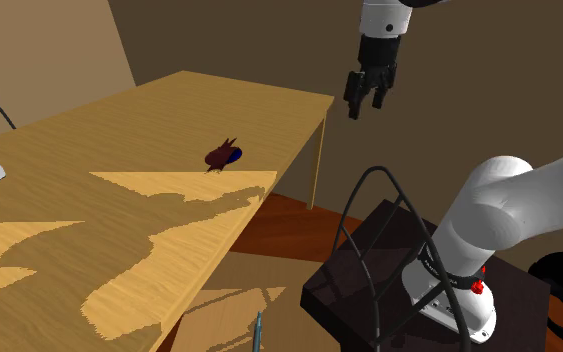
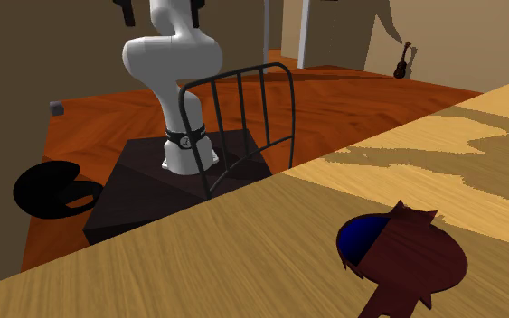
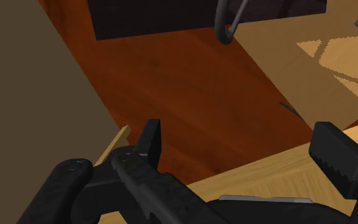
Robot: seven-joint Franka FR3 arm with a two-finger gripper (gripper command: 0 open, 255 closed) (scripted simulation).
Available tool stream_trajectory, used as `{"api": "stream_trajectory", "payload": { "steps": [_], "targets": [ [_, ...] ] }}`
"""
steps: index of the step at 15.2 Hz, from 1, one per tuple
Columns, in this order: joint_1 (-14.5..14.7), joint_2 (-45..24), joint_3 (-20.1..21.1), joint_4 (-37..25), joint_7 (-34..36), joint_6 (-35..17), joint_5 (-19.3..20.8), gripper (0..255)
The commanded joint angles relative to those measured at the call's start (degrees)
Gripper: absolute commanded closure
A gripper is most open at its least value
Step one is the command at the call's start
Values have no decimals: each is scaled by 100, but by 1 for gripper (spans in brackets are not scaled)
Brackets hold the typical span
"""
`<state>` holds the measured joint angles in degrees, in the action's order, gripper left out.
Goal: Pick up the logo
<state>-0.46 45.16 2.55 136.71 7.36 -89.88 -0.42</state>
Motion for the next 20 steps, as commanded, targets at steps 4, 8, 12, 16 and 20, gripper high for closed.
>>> {"api": "stream_trajectory", "payload": {
  "steps": [4,8,12,16,20],
  "targets": [
    [-51,-446,347,-96,692,-375,-252,0],
    [-153,-1145,784,-356,1589,-862,-489,0],
    [-279,-1935,1174,-760,2481,-1304,-583,0],
    [-412,-2794,1507,-1298,3381,-1672,-522,0],
    [-499,-3704,1746,-1963,4294,-1940,-305,0]
  ]
}}
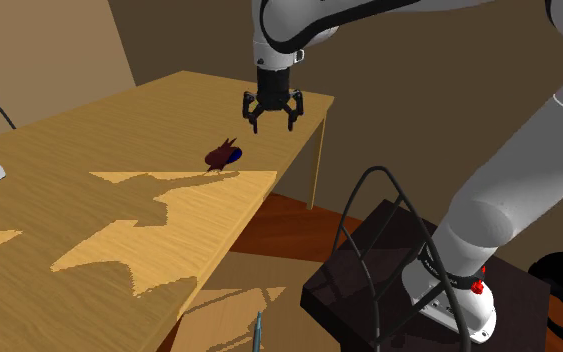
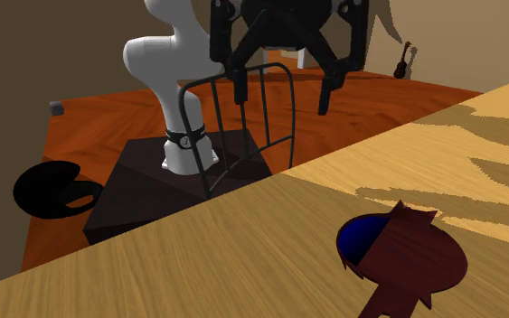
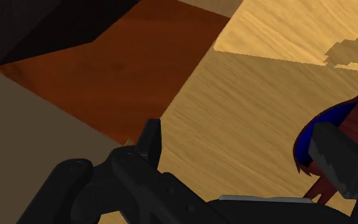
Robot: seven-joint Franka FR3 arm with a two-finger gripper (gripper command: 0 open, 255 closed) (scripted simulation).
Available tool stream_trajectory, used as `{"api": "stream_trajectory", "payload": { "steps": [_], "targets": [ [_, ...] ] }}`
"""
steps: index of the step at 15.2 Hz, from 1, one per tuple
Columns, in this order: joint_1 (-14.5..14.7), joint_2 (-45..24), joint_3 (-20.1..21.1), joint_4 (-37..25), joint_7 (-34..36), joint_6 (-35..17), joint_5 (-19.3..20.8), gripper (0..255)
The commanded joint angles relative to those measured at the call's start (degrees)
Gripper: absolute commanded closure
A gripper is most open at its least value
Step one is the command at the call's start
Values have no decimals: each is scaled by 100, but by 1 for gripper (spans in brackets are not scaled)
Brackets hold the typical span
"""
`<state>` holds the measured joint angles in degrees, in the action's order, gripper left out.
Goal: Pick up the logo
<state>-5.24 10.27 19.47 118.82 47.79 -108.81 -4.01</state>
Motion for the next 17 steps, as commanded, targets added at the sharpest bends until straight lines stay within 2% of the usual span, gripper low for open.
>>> {"api": "stream_trajectory", "payload": {
  "steps": [1,6,13,14,17],
  "targets": [
    [-31,-447,98,-359,479,-96,128,0],
    [12,-1631,185,-1411,1572,-214,559,0],
    [316,-3311,-24,-3283,2833,-24,1091,0],
    [342,-3414,-49,-3414,2895,1,1113,0],
    [340,-3453,-62,-3238,2905,-211,1129,0]
  ]
}}
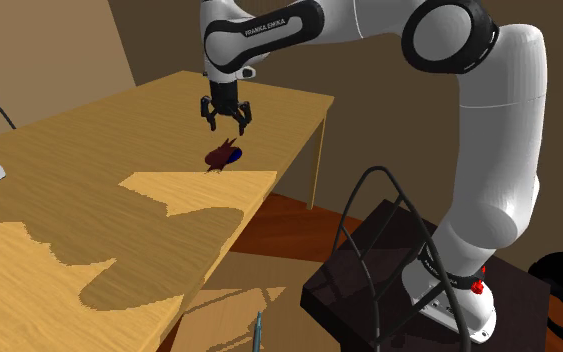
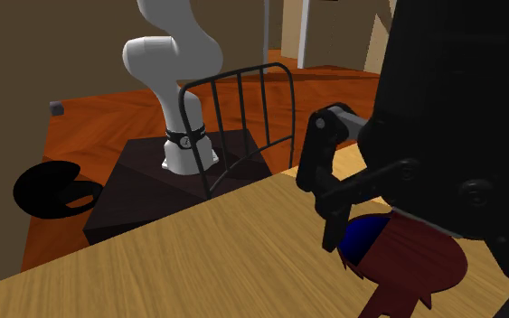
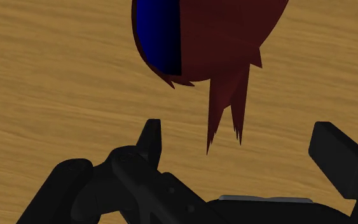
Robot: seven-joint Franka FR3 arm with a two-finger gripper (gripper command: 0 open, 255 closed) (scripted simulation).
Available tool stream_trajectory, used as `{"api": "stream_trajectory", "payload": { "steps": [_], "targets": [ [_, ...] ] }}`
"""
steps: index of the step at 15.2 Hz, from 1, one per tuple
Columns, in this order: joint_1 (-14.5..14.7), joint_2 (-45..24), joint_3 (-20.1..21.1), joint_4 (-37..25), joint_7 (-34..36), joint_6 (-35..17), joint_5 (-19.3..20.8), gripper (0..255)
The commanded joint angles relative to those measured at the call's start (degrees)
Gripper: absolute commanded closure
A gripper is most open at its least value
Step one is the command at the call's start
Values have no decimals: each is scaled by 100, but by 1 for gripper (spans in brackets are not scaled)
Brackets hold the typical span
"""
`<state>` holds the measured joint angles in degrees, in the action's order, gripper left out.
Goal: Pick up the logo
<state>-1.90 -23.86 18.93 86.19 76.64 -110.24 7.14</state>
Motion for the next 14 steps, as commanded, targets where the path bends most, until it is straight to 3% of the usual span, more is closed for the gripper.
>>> {"api": "stream_trajectory", "payload": {
  "steps": [1,6,7,14],
  "targets": [
    [4,-55,-12,81,25,-137,20,0],
    [2,-119,-26,264,41,-382,47,0],
    [9,-130,-26,244,47,-371,50,255],
    [7,-119,-25,262,48,-379,48,255]
  ]
}}
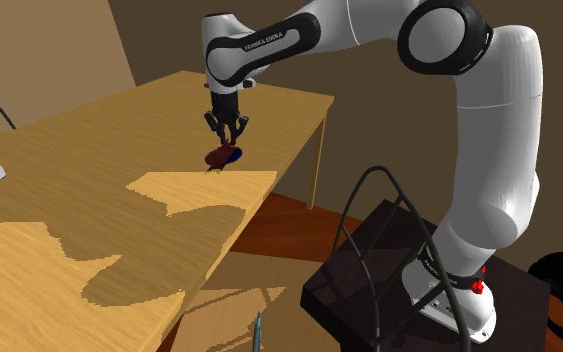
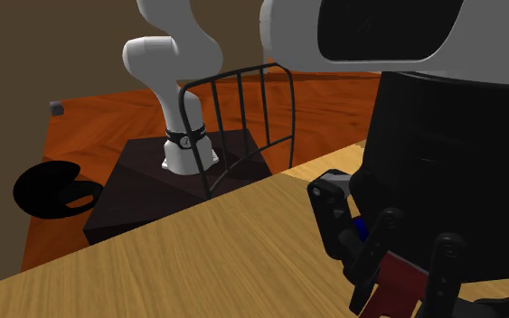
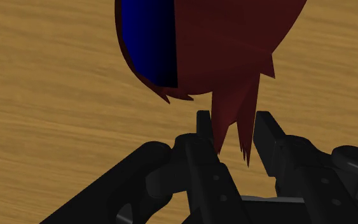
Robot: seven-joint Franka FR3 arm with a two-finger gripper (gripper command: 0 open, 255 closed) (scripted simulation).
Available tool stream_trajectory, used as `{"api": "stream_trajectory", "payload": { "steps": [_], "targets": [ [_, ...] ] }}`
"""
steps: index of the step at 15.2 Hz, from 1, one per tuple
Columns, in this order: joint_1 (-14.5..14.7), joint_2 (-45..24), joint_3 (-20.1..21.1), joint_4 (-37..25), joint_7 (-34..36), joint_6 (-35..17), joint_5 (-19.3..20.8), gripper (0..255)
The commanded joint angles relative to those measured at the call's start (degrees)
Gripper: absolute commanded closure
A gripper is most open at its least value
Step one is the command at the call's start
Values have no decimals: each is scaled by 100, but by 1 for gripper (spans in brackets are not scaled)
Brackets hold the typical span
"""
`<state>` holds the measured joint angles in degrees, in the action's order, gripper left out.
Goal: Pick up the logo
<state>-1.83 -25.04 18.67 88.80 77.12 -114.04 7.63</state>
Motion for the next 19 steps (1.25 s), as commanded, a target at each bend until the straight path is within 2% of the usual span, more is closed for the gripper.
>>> {"api": "stream_trajectory", "payload": {
  "steps": [1,17,19],
  "targets": [
    [1,-1,1,1,0,0,-1,255],
    [33,159,45,-924,-60,1075,-77,255],
    [34,160,45,-935,-60,1086,-77,255]
  ]
}}
